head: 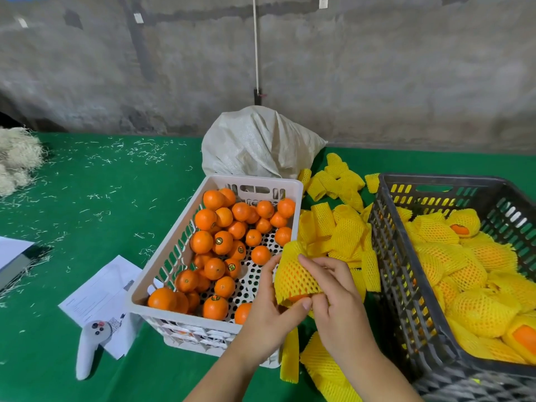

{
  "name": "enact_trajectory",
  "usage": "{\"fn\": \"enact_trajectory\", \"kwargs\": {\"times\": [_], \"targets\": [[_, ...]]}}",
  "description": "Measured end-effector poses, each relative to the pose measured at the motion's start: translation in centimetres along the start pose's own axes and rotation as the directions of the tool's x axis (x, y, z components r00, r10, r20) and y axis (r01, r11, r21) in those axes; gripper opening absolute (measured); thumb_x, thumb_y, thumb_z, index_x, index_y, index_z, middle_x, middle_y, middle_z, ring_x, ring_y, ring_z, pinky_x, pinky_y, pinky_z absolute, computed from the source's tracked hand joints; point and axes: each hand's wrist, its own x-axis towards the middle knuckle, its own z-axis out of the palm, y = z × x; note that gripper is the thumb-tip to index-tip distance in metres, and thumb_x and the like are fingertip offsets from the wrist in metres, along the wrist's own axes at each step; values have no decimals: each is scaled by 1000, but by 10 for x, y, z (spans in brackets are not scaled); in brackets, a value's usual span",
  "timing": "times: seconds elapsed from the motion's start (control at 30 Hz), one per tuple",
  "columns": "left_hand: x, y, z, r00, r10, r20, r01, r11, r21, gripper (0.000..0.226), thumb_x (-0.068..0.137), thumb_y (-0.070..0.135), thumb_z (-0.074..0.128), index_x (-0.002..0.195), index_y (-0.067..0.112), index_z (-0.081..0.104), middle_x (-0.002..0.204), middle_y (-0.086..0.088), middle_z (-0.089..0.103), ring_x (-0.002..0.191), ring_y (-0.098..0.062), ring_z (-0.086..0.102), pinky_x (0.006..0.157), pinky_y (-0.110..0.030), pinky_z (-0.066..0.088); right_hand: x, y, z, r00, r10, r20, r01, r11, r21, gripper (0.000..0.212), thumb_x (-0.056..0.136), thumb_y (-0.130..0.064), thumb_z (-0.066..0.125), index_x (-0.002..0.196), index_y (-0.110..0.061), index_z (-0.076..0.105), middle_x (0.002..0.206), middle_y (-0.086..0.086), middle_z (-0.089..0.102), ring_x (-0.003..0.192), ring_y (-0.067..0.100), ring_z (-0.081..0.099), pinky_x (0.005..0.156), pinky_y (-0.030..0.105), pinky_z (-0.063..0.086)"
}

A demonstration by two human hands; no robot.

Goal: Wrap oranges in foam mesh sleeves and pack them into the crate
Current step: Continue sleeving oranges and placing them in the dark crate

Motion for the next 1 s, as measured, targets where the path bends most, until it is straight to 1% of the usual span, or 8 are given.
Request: {"fn": "enact_trajectory", "kwargs": {"times": [0.27, 0.43, 0.57, 0.67, 0.77, 0.87, 0.9, 1.0], "targets": [[7, -3, 6, 982, 100, -162, -79, 988, 131, 48, 87, 20, 68, 131, 37, 57, 106, 5, 70, 89, -13, 69, 74, -28, 59, -15, -2, 4, 977, -151, -148, 143, 988, -60, 34, 92, -7, 53, 119, -16, 71, 121, -8, 56, 116, 6, 55, 98, 17, 47], [4, -2, 2, 991, 58, -123, -37, 986, 165, 66, 83, 27, 77, 135, 54, 45, 116, 19, 64, 106, -12, 69, 85, -33, 61, -8, 2, 4, 965, 248, 90, -250, 968, 12, 66, 93, -7, 62, 151, -29, 41, 148, -14, 37, 134, 7, 42, 106, 26, 44], [-2, -3, 6, 992, 86, -91, -61, 968, 244, 67, 92, 39, 72, 148, 41, 35, 124, 14, 59, 108, -16, 66, 88, -32, 56, -14, 5, -1, 967, 228, 114, -218, 971, -95, 57, 99, -8, 55, 152, -27, 47, 144, -7, 56, 128, 15, 54, 109, 34, 48], [-2, -4, 7, 987, 112, -114, -75, 955, 288, 68, 94, 32, 67, 150, 43, 31, 124, 19, 59, 106, -14, 66, 86, -29, 57, -23, 6, 0, 955, 253, 152, -236, 964, -125, 54, 99, -13, 54, 148, -34, 50, 140, -12, 59, 124, 11, 55, 105, 34, 50], [-1, -5, 3, 981, 121, -152, -75, 957, 280, 79, 86, 12, 65, 150, 44, 30, 122, 25, 56, 109, -6, 63, 83, -17, 54, -19, 0, -7, 820, 369, 438, -495, 842, 215, 73, 83, -26, 62, 138, -66, 37, 131, -34, 58, 117, -7, 57, 91, 15, 50], [-1, -5, 2, 991, 106, -84, -76, 951, 298, 79, 86, 17, 67, 147, 50, 30, 119, 26, 59, 108, -8, 65, 81, -19, 55, -10, -7, -8, 738, 417, 531, -672, 382, 635, 77, 78, -43, 75, 144, -55, 38, 139, -19, 61, 126, 2, 60, 100, 26, 50], [-2, -6, 3, 995, 91, -32, -76, 944, 322, 80, 88, 17, 68, 147, 52, 29, 119, 23, 62, 105, -10, 68, 80, -22, 57, -7, -12, -6, 740, 413, 531, -667, 347, 659, 76, 78, -52, 77, 145, -51, 40, 139, -17, 62, 125, 4, 61, 97, 25, 52], [-2, -7, 4, 992, 55, 109, -95, 905, 414, 79, 97, 25, 70, 151, 53, 21, 121, 29, 65, 98, -3, 72, 74, -18, 57, -6, -20, 5, 774, 562, 293, -611, 538, 582, 74, 81, -47, 82, 145, -46, 45, 134, -18, 63, 116, -2, 63, 87, 18, 54]]}}
